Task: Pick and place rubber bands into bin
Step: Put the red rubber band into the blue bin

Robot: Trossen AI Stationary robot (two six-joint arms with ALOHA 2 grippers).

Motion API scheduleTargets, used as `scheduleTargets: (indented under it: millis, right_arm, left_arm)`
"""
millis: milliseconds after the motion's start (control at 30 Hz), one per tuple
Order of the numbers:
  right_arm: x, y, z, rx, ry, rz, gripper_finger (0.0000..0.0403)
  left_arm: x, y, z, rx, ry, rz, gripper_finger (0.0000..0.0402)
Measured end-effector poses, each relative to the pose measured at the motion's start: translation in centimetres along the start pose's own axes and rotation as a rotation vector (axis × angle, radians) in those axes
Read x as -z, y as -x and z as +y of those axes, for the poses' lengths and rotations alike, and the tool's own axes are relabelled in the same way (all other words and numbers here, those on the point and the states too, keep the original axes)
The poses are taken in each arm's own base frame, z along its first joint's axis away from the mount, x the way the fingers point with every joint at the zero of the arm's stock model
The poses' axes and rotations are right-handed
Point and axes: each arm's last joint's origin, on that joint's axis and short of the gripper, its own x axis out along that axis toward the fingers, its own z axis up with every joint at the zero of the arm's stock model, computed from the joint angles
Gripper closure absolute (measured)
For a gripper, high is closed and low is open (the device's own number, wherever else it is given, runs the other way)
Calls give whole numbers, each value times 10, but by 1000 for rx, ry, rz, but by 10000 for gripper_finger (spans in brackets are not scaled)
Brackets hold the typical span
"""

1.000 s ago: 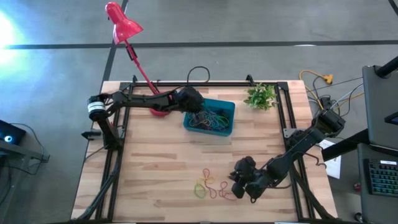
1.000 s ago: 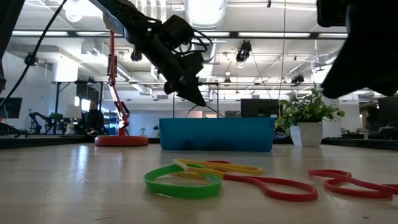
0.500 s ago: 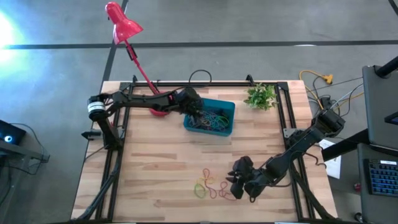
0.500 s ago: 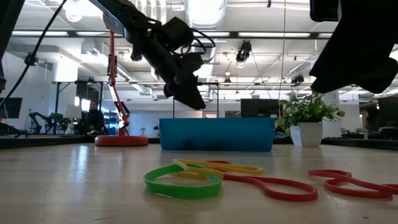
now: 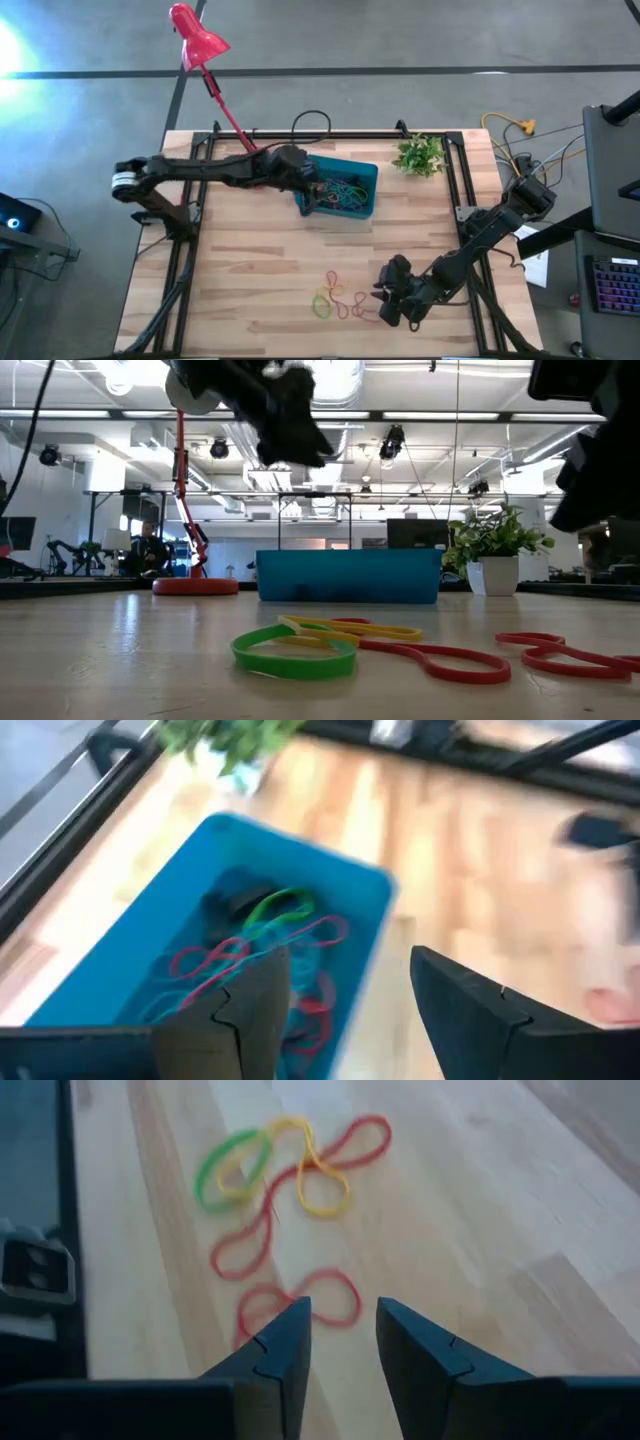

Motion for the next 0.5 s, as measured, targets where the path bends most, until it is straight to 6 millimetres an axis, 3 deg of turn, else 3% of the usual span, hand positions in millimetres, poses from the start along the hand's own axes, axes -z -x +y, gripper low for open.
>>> scheduleTargets:
  millis: [267, 500]
  right_arm:
    - [19, 0, -11, 17, 98, 34, 306]
    - [31, 0, -12, -19, 297, 89, 307]
  left_arm:
    - [-7, 33, -55, 142, 35, -72, 210]
    - [8, 38, -109, 176, 54, -48, 210]
